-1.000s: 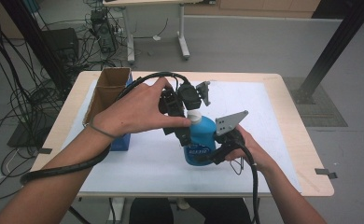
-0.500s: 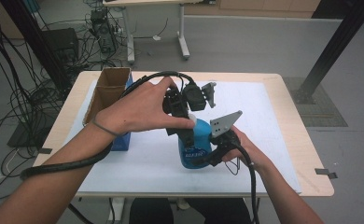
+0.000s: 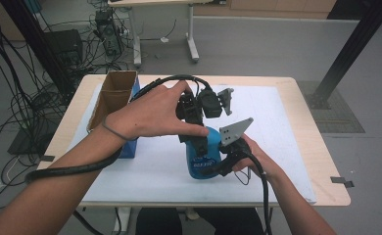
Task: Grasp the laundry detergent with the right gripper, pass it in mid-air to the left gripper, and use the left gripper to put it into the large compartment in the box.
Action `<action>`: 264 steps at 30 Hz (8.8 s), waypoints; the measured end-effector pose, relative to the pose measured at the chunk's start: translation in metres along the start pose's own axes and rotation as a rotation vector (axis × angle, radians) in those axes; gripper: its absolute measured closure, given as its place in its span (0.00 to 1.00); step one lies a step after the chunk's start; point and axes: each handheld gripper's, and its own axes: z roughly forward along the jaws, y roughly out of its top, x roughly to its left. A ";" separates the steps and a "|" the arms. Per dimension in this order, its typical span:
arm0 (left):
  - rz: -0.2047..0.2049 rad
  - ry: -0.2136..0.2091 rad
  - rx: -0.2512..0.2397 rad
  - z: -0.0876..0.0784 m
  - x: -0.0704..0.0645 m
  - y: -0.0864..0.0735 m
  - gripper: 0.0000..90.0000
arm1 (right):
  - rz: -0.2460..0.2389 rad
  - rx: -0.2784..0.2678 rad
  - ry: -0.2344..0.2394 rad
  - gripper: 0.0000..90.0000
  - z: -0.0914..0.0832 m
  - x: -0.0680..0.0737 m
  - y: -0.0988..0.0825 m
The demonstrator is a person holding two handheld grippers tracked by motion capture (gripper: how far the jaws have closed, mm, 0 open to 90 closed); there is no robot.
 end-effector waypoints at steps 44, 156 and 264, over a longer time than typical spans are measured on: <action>0.005 0.020 -0.001 -0.009 -0.004 -0.001 0.07 | 0.008 -0.025 -0.013 0.45 -0.005 0.009 -0.003; 0.008 0.032 -0.002 -0.013 -0.009 0.000 0.07 | -0.043 -0.026 -0.003 0.45 -0.005 0.013 0.011; 0.050 0.016 0.053 -0.012 -0.020 0.011 0.42 | -0.082 -0.050 0.006 0.45 -0.006 0.019 0.027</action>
